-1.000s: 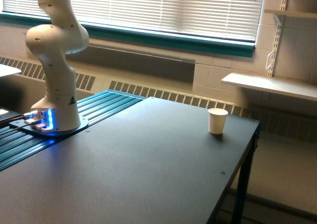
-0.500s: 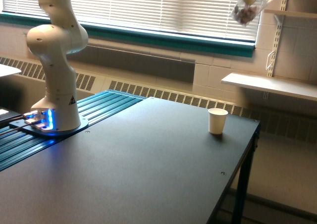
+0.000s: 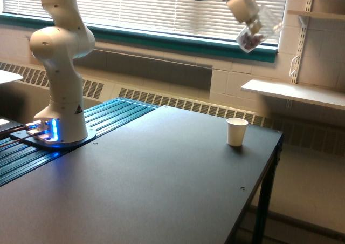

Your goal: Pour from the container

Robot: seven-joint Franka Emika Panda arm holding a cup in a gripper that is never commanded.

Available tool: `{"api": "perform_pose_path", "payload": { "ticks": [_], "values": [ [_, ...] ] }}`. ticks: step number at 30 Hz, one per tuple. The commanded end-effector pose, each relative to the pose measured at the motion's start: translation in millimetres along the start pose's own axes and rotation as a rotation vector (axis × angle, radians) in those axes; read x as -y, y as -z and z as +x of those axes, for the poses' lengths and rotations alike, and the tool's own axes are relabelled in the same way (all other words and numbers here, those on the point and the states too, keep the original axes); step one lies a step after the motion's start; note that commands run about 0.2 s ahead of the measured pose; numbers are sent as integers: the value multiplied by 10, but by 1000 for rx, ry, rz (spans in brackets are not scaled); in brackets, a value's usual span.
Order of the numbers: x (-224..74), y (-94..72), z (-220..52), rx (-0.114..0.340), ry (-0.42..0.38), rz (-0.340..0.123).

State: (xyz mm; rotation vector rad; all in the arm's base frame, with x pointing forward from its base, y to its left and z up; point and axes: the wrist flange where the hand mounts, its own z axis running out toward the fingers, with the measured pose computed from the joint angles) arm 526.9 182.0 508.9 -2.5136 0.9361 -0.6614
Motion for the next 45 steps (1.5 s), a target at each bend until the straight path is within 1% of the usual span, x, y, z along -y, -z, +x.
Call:
{"api": "perform_pose_path", "payload": {
  "ticks": [1, 5, 8, 11, 13, 14, 16, 18, 21, 25, 26, 28, 31, 32, 35, 37, 41, 45],
  "values": [
    [48, -194, -346, 86, 41, -8],
    [8, -303, -403, 129, 16, 3],
    [-22, -363, -439, 147, -8, 2],
    [-111, -432, -417, 169, -54, 15],
    [-173, -496, -436, 189, -72, 6],
    [-193, -520, -440, 196, -80, 10],
    [-281, -566, -405, 199, -118, 26],
    [-389, -627, -407, 209, -157, 26],
    [-450, -733, -524, 256, -187, 16],
    [-398, -890, -675, 296, -142, 2],
    [-379, -916, -689, 298, -126, 2],
    [-357, -946, -682, 298, -119, 3],
    [-296, -1045, -861, 316, -93, -7],
    [-285, -1075, -906, 323, -83, -13],
    [-199, -1175, -1083, 343, -39, -57],
    [-129, -1239, -1184, 355, -15, -78],
    [-52, -1334, -1325, 381, 5, -83],
    [-48, -1437, -1441, 411, -1, -90]
  ]
}}
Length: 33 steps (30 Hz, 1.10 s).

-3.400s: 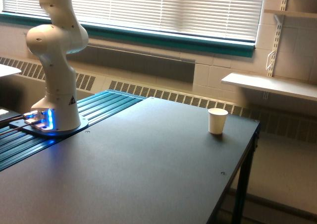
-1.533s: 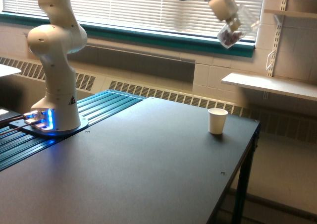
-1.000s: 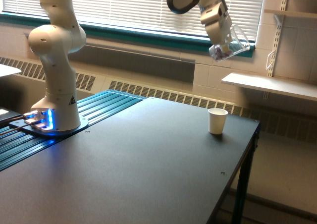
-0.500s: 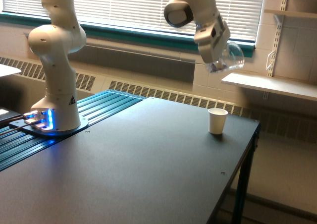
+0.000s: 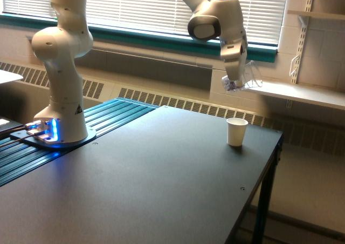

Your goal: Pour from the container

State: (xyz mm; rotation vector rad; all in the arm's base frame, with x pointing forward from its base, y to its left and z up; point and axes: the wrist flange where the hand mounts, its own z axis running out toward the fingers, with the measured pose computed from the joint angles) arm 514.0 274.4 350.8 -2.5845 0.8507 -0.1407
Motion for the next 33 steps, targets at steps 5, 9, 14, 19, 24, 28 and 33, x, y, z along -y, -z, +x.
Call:
{"api": "perform_pose_path", "payload": {
  "ticks": [5, 9, 14, 19, 24, 28, 33],
  "values": [
    [104, -271, -274, 78, -18, -5],
    [55, -330, -264, 93, -43, -5],
    [-18, -359, -230, 97, -80, -22],
    [-124, -407, -170, 112, -135, -35],
    [-163, -448, -167, 127, -152, -50],
    [-280, -523, -109, 158, -212, -65],
    [-365, -582, -77, 181, -251, -90]
  ]
}}
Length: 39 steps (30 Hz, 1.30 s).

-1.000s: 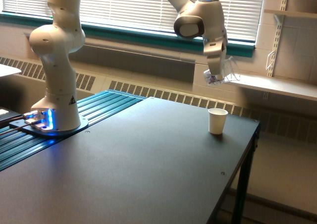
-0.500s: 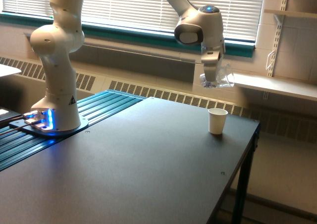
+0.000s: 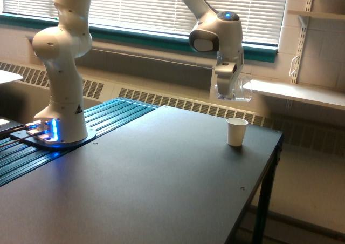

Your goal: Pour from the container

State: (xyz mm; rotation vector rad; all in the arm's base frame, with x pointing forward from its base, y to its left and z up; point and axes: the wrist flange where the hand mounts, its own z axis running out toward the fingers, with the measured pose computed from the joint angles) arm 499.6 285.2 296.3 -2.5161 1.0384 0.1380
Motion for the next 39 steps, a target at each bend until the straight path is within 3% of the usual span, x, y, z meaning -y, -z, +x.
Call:
{"api": "perform_pose_path", "payload": {
  "ticks": [1, 17, 22, 29, 34, 39],
  "values": [
    [-125, -79, 122, 27, -77, -35],
    [-253, -83, 163, 69, -155, -68],
    [-394, -50, 226, 70, -221, -41],
    [-426, -49, 150, 83, -239, -84],
    [-427, -64, 172, 88, -249, -88],
    [-398, -30, 181, 69, -255, -104]
  ]
}}
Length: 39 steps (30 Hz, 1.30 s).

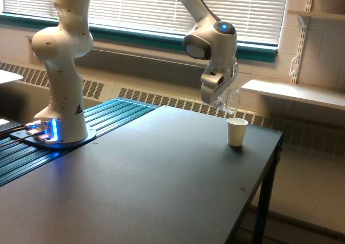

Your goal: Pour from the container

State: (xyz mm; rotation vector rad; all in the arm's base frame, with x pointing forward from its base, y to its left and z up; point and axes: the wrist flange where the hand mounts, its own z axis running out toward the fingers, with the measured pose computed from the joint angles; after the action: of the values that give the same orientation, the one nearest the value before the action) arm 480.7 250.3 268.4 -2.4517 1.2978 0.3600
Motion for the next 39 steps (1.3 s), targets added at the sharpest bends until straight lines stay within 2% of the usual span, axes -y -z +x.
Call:
{"api": "perform_pose_path", "payload": {
  "ticks": [1, 15, 23, 30, 33, 35, 39],
  "values": [
    [50, 73, -7, -12, -35, -8],
    [55, -38, -70, 38, -80, -80],
    [163, -30, -54, 54, -81, -90],
    [155, -95, -15, 76, -118, -143],
    [177, -109, -9, 80, -117, -150],
    [168, -149, -19, 88, -125, -179],
    [217, -177, -2, 100, -117, -179]
  ]
}}
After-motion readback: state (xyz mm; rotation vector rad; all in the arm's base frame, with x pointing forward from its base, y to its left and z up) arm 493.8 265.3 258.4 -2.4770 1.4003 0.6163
